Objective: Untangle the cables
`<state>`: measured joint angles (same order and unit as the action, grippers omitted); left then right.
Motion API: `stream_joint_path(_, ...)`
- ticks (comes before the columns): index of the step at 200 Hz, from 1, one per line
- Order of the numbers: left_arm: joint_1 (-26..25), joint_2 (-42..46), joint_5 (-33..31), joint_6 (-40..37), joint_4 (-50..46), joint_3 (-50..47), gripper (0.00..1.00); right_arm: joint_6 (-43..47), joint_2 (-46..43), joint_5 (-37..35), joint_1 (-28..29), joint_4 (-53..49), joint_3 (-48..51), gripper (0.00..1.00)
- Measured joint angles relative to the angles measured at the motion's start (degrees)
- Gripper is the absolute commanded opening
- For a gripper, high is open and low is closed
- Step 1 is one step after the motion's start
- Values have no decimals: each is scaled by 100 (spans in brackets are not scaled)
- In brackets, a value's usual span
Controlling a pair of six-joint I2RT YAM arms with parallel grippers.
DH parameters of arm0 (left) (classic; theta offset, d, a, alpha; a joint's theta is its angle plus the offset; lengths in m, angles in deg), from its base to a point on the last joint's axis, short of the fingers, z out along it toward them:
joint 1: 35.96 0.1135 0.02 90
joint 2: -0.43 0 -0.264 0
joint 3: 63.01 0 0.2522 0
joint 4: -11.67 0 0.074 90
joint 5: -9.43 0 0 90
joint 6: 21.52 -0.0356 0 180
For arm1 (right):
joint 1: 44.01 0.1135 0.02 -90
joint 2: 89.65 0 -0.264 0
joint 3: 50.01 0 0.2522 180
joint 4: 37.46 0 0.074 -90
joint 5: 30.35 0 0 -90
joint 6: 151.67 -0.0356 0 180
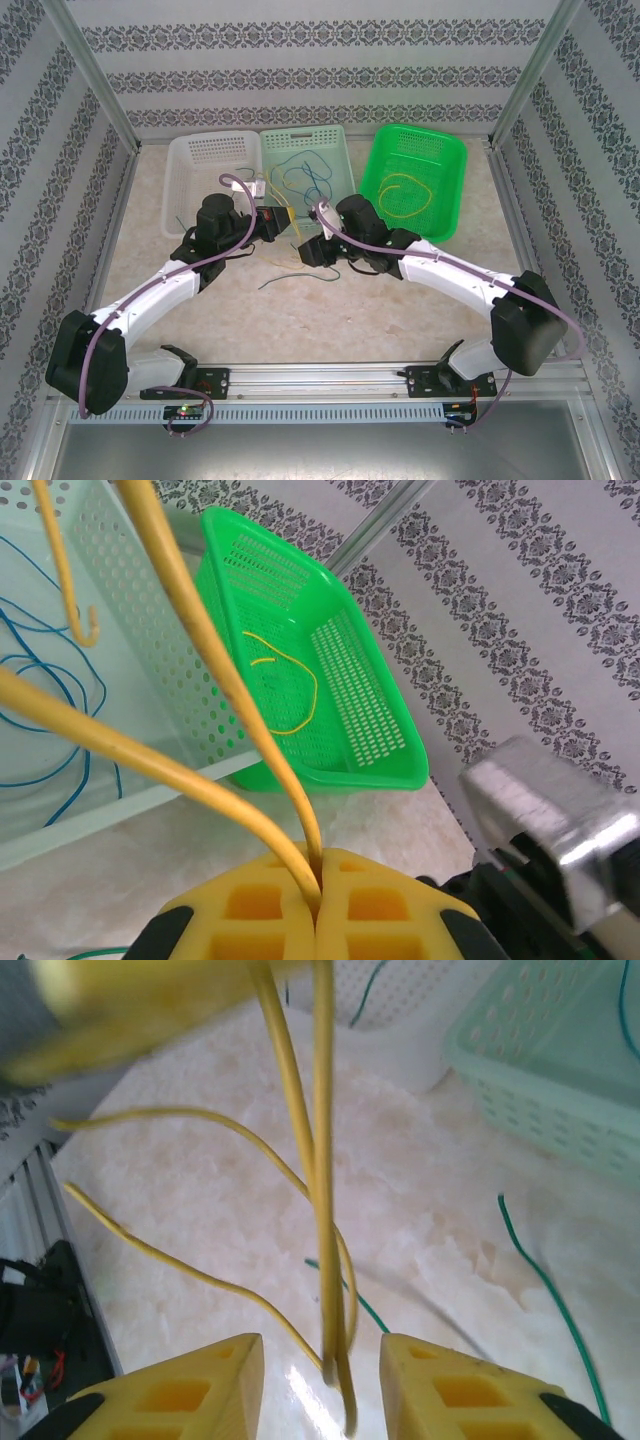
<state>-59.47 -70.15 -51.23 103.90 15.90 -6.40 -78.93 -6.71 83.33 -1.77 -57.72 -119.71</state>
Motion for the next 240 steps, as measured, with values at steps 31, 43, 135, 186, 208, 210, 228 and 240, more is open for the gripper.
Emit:
stream_joint_path(31,0,-76,0,2,-2,26,6,-70,-94,-4,0,-20,365,44)
stream_joint_path(43,0,-98,2,4,-2,37,6,-79,-136,-4,0,-22,426,43)
stream_joint_path(135,0,-98,2,175,0,48,8,-177,-66,70,0,181,474,23)
stream_joint_path(186,0,-109,7,420,109,48,9,-205,-61,114,0,273,474,17)
stream_joint_path(208,0,-149,26,555,219,48,10,-205,-61,131,0,334,474,8)
stream_joint_path(210,0,-149,26,566,221,48,10,-227,-61,136,0,337,474,7)
stream_joint_path(228,0,-160,28,629,229,48,13,-223,-61,157,0,328,474,0)
stream_joint_path(240,0,-160,46,669,238,48,15,-232,-63,197,0,299,474,0)
